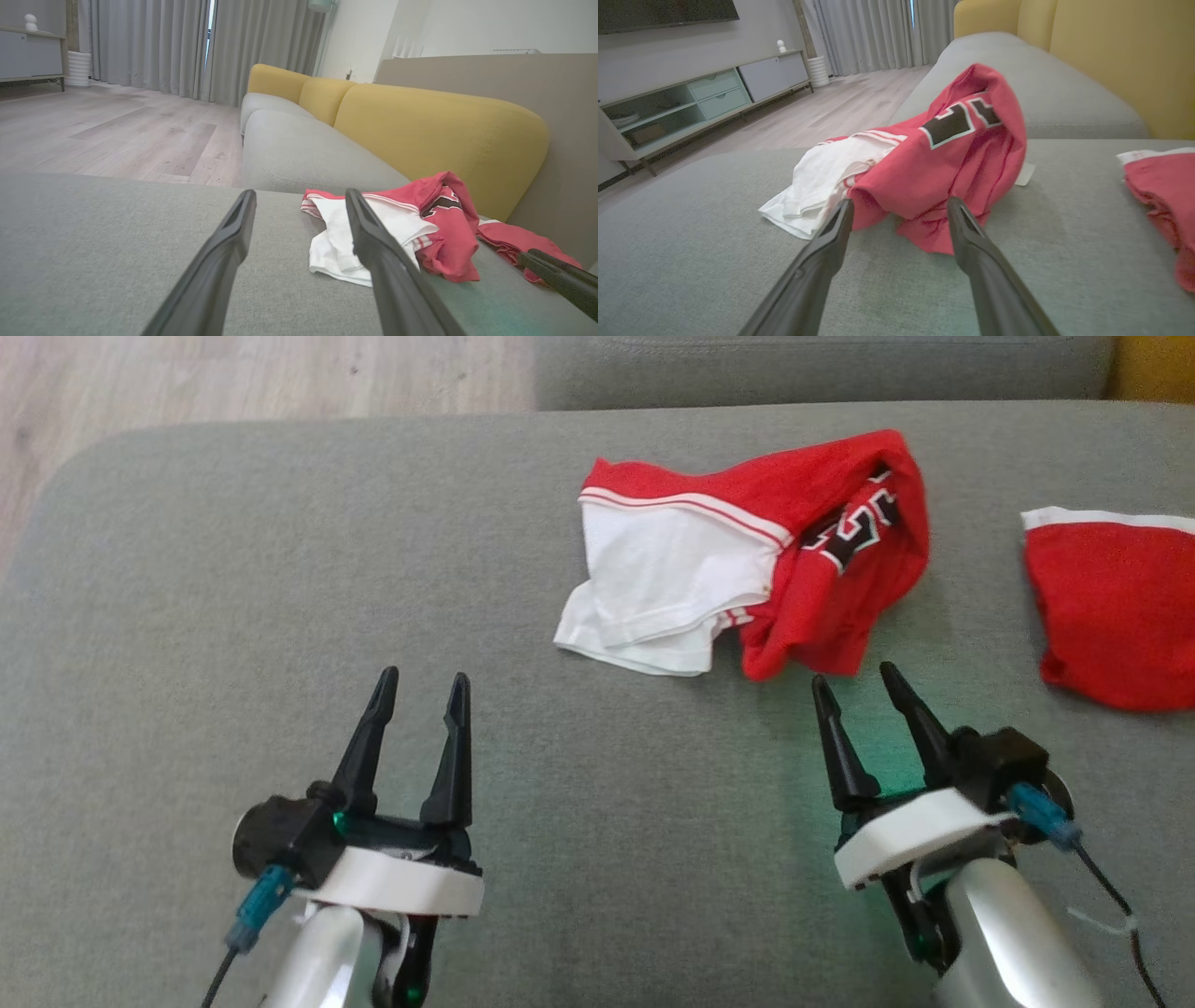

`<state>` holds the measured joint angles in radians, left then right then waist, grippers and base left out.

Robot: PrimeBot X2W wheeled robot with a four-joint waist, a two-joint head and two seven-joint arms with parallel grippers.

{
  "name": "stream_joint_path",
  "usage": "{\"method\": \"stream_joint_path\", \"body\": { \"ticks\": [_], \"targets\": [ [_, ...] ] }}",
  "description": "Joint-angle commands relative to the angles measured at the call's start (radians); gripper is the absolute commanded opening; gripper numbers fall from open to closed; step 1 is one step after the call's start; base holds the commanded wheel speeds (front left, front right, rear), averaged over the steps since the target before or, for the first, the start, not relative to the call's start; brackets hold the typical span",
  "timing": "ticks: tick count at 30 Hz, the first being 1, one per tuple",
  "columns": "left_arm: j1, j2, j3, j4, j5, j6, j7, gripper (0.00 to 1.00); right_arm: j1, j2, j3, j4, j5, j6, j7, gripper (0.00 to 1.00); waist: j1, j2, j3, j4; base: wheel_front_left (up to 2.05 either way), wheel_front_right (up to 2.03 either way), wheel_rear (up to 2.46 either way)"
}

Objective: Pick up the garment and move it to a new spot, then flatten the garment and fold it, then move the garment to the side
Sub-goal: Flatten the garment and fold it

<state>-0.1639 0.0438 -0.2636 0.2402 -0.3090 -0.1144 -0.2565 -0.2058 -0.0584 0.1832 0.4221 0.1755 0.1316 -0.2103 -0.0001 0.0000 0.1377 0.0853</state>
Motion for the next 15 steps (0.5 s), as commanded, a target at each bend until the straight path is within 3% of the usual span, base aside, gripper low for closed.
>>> {"method": "stream_joint_path", "body": {
  "ticks": [1, 14, 15],
  "targets": [
    [-0.038, 0.006, 0.020, -0.027, -0.005, -0.002, -0.005, 1.00, -0.050, 0.008, 0.027, -0.015, 0.010, -0.001, 0.008, 1.00, 0.0001, 0.0000, 0.013, 0.019, 0.00, 0.00, 0.00],
    [-0.056, 0.006, 0.004, -0.011, -0.017, -0.001, -0.005, 1.00, -0.210, 0.008, 0.045, 0.203, 0.101, -0.001, 0.068, 1.00, 0.0001, 0.0000, 0.057, 0.111, 0.00, 0.00, 0.00],
    [-0.057, 0.006, 0.004, -0.011, -0.017, -0.001, -0.005, 1.00, -0.222, 0.008, 0.044, 0.224, 0.088, -0.001, 0.065, 0.61, 0.0001, 0.0000, 0.057, 0.113, 0.00, 0.00, 0.00]
  ]
}}
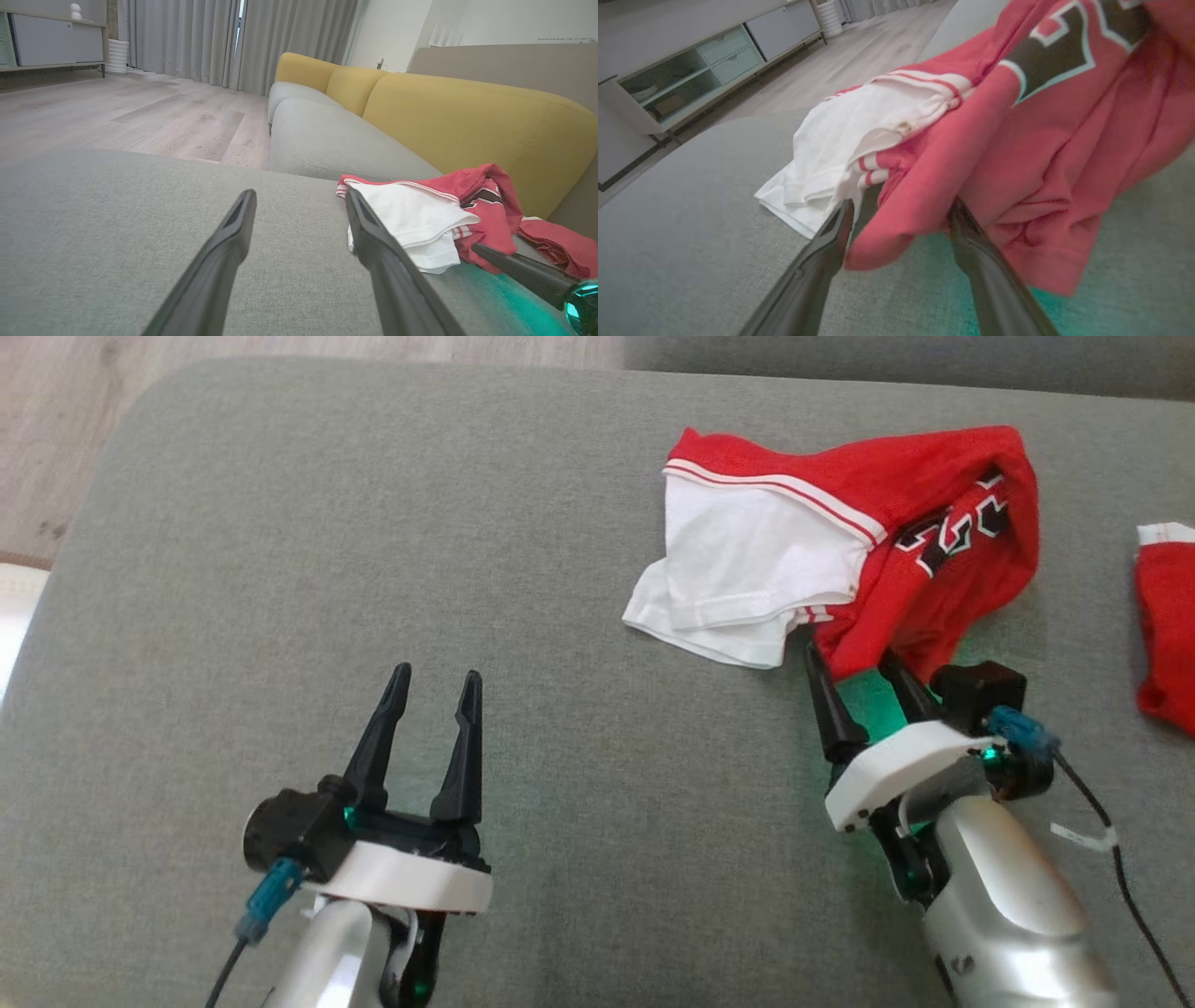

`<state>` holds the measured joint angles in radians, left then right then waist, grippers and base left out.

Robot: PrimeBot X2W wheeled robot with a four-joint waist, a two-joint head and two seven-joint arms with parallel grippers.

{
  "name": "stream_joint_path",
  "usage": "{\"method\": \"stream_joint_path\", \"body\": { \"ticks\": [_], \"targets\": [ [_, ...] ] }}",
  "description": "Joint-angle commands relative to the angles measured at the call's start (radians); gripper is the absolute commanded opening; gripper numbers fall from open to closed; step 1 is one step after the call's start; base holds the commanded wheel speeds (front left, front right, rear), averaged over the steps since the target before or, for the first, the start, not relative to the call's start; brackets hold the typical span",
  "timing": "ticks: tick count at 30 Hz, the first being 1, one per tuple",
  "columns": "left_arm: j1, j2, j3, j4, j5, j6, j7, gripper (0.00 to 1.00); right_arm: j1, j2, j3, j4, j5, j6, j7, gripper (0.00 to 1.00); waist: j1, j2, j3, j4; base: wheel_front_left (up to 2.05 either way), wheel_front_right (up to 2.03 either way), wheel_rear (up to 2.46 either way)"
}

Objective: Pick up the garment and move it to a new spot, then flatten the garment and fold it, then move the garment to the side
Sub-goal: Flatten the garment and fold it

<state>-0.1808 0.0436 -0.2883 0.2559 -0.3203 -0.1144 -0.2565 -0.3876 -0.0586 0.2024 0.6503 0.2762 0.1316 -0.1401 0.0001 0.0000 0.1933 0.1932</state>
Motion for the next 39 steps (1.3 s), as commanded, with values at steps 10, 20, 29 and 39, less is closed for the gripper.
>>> {"method": "stream_joint_path", "body": {
  "ticks": [10, 20, 29, 39],
  "targets": [
    [-0.024, 0.007, 0.051, -0.022, 0.001, 0.005, -0.005, 1.00, -0.062, 0.008, 0.001, 0.045, -0.113, -0.001, -0.084, 0.00, -0.0001, 0.0000, -0.044, -0.033, 0.00, 0.00, 0.00],
    [0.012, 0.007, 0.057, -0.035, -0.003, 0.017, -0.005, 1.00, 0.094, 0.008, -0.027, -0.133, -0.104, -0.001, -0.026, 0.00, -0.0001, 0.0000, -0.122, -0.106, 0.00, 0.00, 0.00],
    [0.036, 0.007, 0.053, -0.040, -0.006, 0.023, -0.005, 1.00, 0.215, 0.008, -0.191, -0.249, -0.222, -0.001, 0.078, 1.00, -0.0001, 0.0000, -0.138, -0.122, 0.00, 0.00, 0.00],
    [0.038, 0.007, 0.050, -0.037, -0.001, 0.020, -0.005, 1.00, 0.217, 0.008, -0.103, -0.396, -0.209, -0.001, -0.068, 1.00, -0.0001, 0.0000, -0.146, -0.113, 0.00, 0.00, 0.00]
  ]
}}
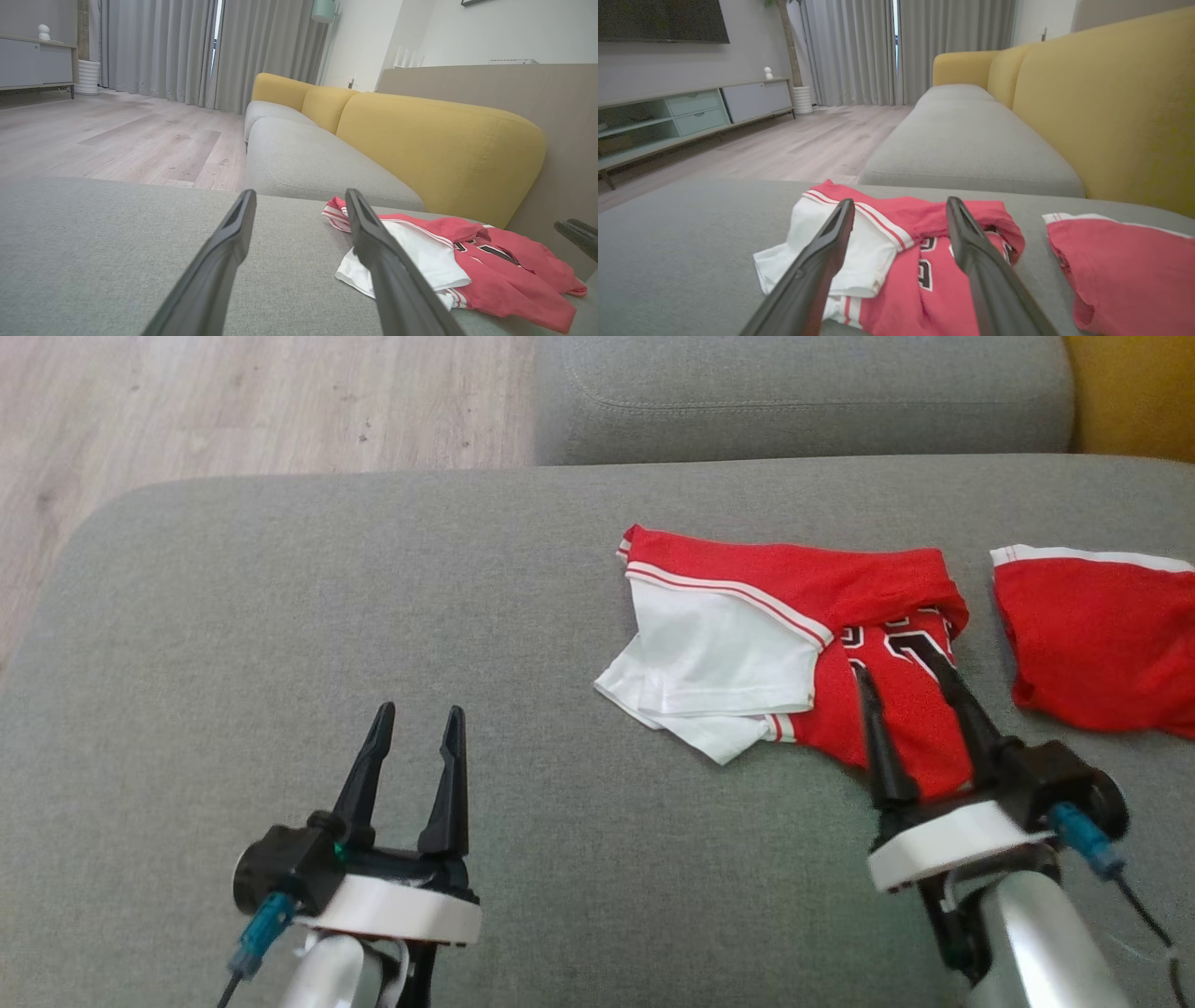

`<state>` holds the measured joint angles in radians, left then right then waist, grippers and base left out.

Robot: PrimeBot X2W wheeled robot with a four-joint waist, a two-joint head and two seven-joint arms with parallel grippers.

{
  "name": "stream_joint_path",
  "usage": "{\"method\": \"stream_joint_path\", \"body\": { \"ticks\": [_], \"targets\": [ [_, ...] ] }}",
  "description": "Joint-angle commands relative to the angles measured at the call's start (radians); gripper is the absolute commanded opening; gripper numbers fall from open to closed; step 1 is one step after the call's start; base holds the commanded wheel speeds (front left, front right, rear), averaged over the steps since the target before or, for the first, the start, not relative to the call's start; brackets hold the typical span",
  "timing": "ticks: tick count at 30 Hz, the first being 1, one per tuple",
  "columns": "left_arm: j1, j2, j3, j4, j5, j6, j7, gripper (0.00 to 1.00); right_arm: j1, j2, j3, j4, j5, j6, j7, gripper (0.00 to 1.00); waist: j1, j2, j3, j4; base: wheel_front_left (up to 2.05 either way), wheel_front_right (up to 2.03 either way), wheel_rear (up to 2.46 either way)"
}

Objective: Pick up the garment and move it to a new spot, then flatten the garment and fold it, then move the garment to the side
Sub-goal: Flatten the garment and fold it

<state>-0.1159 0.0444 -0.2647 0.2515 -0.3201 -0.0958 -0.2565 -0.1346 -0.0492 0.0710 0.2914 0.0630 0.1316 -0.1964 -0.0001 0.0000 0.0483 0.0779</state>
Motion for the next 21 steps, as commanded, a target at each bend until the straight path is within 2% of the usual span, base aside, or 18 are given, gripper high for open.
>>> {"method": "stream_joint_path", "body": {
  "ticks": [1, 9, 15, 18, 21],
  "targets": [
    [-0.027, 0.006, 0.026, -0.032, -0.001, 0.001, -0.005, 1.00, -0.033, -0.001, 0.047, -0.049, 0.006, -0.001, -0.021, 1.00, 0.0001, 0.0000, -0.001, 0.005, 0.00, 0.00, 0.00],
    [-0.030, 0.006, 0.014, -0.037, -0.002, -0.001, -0.005, 1.00, -0.005, -0.001, 0.125, -0.040, -0.004, -0.001, -0.036, 1.00, 0.0001, 0.0000, 0.012, 0.036, 0.00, 0.00, 0.00],
    [-0.044, 0.006, 0.007, -0.041, -0.002, -0.003, -0.005, 1.00, -0.053, -0.001, 0.179, -0.005, -0.025, -0.001, -0.017, 1.00, 0.0001, 0.0000, 0.052, 0.074, 0.00, 0.00, 0.00],
    [-0.055, 0.006, -0.002, -0.039, -0.006, -0.005, -0.005, 1.00, -0.096, -0.001, 0.218, 0.039, -0.056, -0.001, 0.028, 1.00, 0.0001, 0.0000, 0.074, 0.097, 0.00, 0.00, 0.00],
    [-0.073, 0.006, -0.021, -0.037, -0.018, -0.006, -0.005, 1.00, -0.170, -0.001, 0.261, 0.140, -0.115, -0.001, 0.092, 1.00, 0.0001, 0.0000, 0.106, 0.130, 0.00, 0.00, 0.00]
  ]
}}
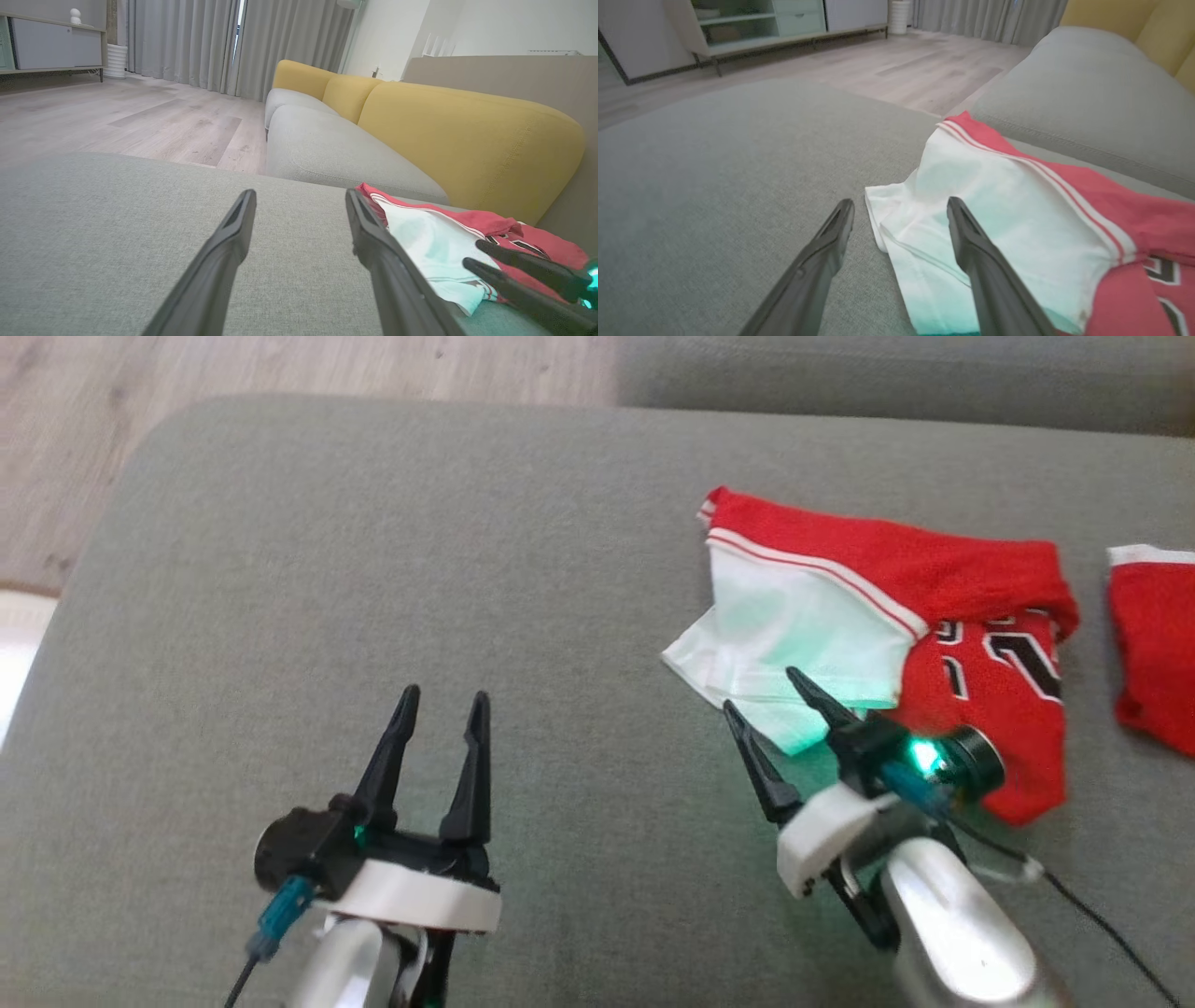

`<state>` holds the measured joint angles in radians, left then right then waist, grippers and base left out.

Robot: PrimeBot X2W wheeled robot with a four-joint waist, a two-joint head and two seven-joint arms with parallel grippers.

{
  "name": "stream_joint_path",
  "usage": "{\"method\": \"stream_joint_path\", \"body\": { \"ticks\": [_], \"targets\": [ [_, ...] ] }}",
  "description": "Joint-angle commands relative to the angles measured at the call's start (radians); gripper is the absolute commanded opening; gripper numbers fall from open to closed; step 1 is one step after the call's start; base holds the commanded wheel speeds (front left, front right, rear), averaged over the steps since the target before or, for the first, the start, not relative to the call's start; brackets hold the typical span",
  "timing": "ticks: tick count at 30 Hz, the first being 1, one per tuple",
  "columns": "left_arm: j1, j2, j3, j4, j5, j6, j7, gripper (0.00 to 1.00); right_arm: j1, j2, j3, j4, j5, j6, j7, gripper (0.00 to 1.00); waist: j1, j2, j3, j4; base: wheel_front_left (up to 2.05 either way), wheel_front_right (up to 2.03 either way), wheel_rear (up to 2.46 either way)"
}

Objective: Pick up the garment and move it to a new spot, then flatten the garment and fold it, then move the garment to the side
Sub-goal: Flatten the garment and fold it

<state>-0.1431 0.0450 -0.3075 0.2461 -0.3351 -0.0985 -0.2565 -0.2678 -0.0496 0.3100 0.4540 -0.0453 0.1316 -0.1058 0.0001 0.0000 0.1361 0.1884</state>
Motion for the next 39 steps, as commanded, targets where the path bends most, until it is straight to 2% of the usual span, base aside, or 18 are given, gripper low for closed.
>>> {"method": "stream_joint_path", "body": {
  "ticks": [1, 7, 13, 14, 15, 18, 21, 28, 32, 33, 34, 39],
  "targets": [
    [-0.051, 0.005, 0.016, -0.031, -0.006, -0.003, -0.005, 1.00, -0.055, -0.001, 0.028, 0.010, -0.018, -0.001, 0.016, 1.00, -0.0001, 0.0000, 0.025, 0.028, 0.00, 0.00, 0.00],
    [-0.077, 0.005, -0.004, -0.029, -0.024, 0.004, -0.005, 1.00, -0.163, -0.017, 0.020, 0.200, -0.082, -0.001, 0.085, 1.00, -0.0001, 0.0000, 0.063, 0.079, 0.00, 0.00, 0.00],
    [-0.091, 0.005, -0.009, -0.028, -0.037, 0.009, -0.005, 1.00, -0.231, -0.022, -0.023, 0.337, -0.119, -0.001, 0.087, 1.00, -0.0001, 0.0000, 0.078, 0.110, 0.00, 0.00, 0.00],
    [-0.091, 0.005, -0.009, -0.028, -0.038, 0.009, -0.005, 1.00, -0.238, -0.020, -0.029, 0.353, -0.120, -0.001, 0.081, 0.02, -0.0001, 0.0000, 0.080, 0.112, 0.00, 0.00, 0.00],
    [-0.092, 0.005, -0.010, -0.027, -0.039, 0.010, -0.005, 1.00, -0.245, -0.018, -0.032, 0.365, -0.117, -0.001, 0.068, 0.00, -0.0001, 0.0000, 0.080, 0.114, 0.00, 0.00, 0.00],
    [-0.093, 0.005, -0.012, -0.026, -0.043, 0.013, -0.005, 1.00, -0.262, -0.009, -0.028, 0.385, -0.095, -0.001, 0.009, 0.00, -0.0001, 0.0000, 0.080, 0.113, 0.00, 0.00, 0.00],
    [-0.093, 0.005, -0.012, -0.023, -0.043, 0.015, -0.005, 1.00, -0.270, -0.003, 0.020, 0.387, -0.042, -0.001, -0.059, 0.00, -0.0001, 0.0000, 0.073, 0.105, 0.00, 0.00, 0.00],
    [-0.089, 0.005, -0.004, -0.017, -0.033, 0.014, -0.005, 1.00, -0.244, -0.001, 0.306, 0.245, 0.218, -0.001, -0.120, 0.00, -0.0001, 0.0000, 0.045, 0.077, 0.00, 0.00, 0.00],
    [-0.084, 0.005, 0.004, -0.016, -0.028, 0.014, -0.005, 1.00, -0.231, -0.001, 0.400, 0.198, 0.289, -0.001, -0.113, 0.00, -0.0001, 0.0000, 0.033, 0.063, 0.00, 0.00, 0.00],
    [-0.082, 0.005, 0.005, -0.015, -0.027, 0.014, -0.005, 1.00, -0.229, -0.001, 0.427, 0.190, 0.306, -0.001, -0.108, 0.36, -0.0001, 0.0000, 0.029, 0.059, 0.00, 0.00, 0.00],
    [-0.079, 0.005, 0.006, -0.014, -0.025, 0.013, -0.005, 1.00, -0.228, -0.001, 0.453, 0.185, 0.322, -0.001, -0.106, 0.98, -0.0001, 0.0000, 0.024, 0.055, 0.00, 0.00, 0.00],
    [-0.065, 0.005, 0.011, -0.008, -0.020, 0.014, -0.005, 1.00, -0.239, -0.001, 0.534, 0.186, 0.377, -0.001, -0.102, 1.00, -0.0001, 0.0000, 0.001, 0.036, 0.00, 0.00, 0.00]
  ]
}}
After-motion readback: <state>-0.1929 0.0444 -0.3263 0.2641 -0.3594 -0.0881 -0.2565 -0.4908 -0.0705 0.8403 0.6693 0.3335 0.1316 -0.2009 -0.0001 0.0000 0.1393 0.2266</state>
